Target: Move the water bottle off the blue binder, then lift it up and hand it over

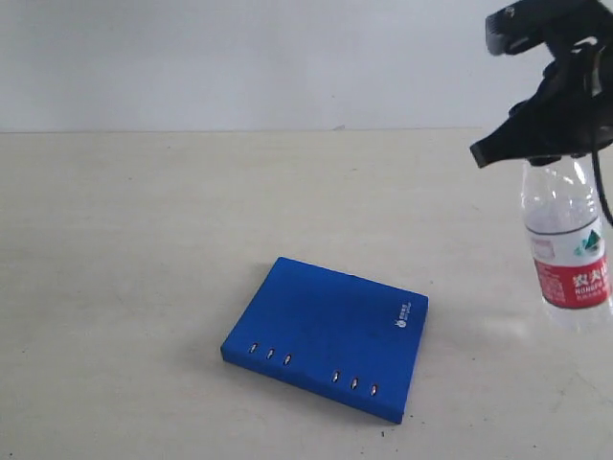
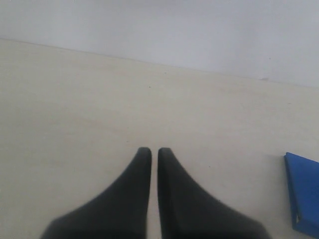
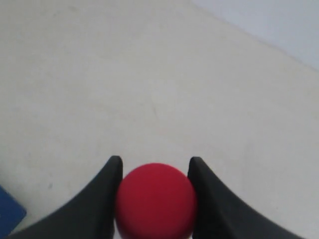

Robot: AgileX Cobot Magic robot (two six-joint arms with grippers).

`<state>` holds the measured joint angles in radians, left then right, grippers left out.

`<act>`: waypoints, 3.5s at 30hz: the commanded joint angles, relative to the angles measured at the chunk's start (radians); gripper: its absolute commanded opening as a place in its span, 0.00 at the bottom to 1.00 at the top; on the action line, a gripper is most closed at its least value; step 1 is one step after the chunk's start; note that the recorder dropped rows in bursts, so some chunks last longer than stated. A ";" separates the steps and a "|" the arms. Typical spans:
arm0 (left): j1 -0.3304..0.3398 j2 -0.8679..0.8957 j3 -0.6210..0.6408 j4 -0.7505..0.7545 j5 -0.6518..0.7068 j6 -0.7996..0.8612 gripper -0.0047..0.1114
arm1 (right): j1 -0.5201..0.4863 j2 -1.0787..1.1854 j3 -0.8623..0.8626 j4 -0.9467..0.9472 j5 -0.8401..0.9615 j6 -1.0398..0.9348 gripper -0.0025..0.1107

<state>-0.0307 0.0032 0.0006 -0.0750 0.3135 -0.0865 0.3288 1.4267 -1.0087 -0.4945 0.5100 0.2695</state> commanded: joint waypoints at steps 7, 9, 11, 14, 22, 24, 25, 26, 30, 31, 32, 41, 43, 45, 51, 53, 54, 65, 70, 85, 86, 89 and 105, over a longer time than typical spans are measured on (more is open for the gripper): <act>-0.001 -0.003 -0.001 -0.012 -0.006 0.002 0.08 | -0.026 -0.067 0.024 -0.058 -0.472 -0.006 0.02; -0.001 -0.003 -0.001 -0.012 -0.006 0.002 0.08 | -0.045 -0.067 0.058 -0.038 -0.613 -0.006 0.02; -0.001 -0.003 -0.001 -0.012 -0.006 0.002 0.08 | -0.084 -0.067 0.094 0.038 -0.690 0.009 0.02; -0.001 -0.003 -0.001 -0.012 -0.006 0.002 0.08 | -0.171 -0.067 0.161 0.115 -0.795 0.009 0.02; -0.001 -0.003 -0.001 -0.012 -0.006 0.002 0.08 | -0.357 -0.067 0.313 0.172 -0.899 0.005 0.02; -0.001 -0.003 -0.001 -0.012 -0.006 0.002 0.08 | -0.357 -0.067 0.333 0.172 -0.895 -0.011 0.02; -0.001 -0.003 -0.001 -0.012 -0.006 0.002 0.08 | -0.357 -0.067 0.341 0.172 -0.895 -0.018 0.02; -0.001 -0.003 -0.001 -0.012 -0.006 0.002 0.08 | -0.357 -0.067 0.347 0.172 -0.895 -0.020 0.02; -0.001 -0.003 -0.001 -0.012 -0.006 0.002 0.08 | -0.357 -0.067 0.371 0.172 -0.879 -0.074 0.02; -0.001 -0.003 -0.001 -0.012 -0.006 0.002 0.08 | -0.357 -0.067 0.376 0.172 -0.876 -0.074 0.02; -0.001 -0.003 -0.001 -0.012 -0.006 0.002 0.08 | -0.357 -0.067 0.381 0.172 -0.878 -0.076 0.02; -0.001 -0.003 -0.001 -0.012 -0.006 0.002 0.08 | -0.357 -0.067 0.388 0.168 -0.838 -0.103 0.15; -0.001 -0.003 -0.001 -0.012 -0.006 0.002 0.08 | -0.357 -0.067 0.388 0.168 -0.835 -0.103 0.26; -0.001 -0.003 -0.001 -0.012 -0.006 0.002 0.08 | -0.357 -0.067 0.388 0.168 -0.836 -0.103 0.35; -0.001 -0.003 -0.001 -0.012 -0.006 0.002 0.08 | -0.357 -0.067 0.388 0.170 -0.859 -0.103 0.47; -0.001 -0.003 -0.001 -0.012 -0.006 0.002 0.08 | -0.357 -0.067 0.388 0.170 -0.892 -0.103 0.51; -0.001 -0.003 -0.001 -0.012 -0.006 0.002 0.08 | -0.357 -0.067 0.388 0.170 -0.912 -0.103 0.52; -0.001 -0.003 -0.001 -0.012 -0.006 0.002 0.08 | -0.357 -0.115 0.388 0.168 -1.122 -0.166 0.54; -0.001 -0.003 -0.001 -0.012 -0.006 0.002 0.08 | -0.347 -0.211 0.373 0.166 -1.135 -0.169 0.54; -0.001 -0.003 -0.001 -0.012 -0.006 0.002 0.08 | 0.246 -0.111 0.303 -0.911 -0.650 0.873 0.53; -0.001 -0.003 -0.001 -0.012 -0.006 0.002 0.08 | 0.249 -0.065 0.303 -0.907 -0.627 0.873 0.53; -0.001 -0.003 -0.001 -0.012 -0.006 0.002 0.08 | 0.227 0.077 0.300 -0.887 -0.661 0.910 0.53; -0.001 -0.003 -0.001 -0.005 -0.006 0.010 0.08 | 0.007 0.280 0.239 -0.950 -0.840 1.081 0.53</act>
<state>-0.0307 0.0032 0.0006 -0.0750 0.3135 -0.0865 0.3499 1.7037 -0.7648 -1.4332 -0.2850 1.3460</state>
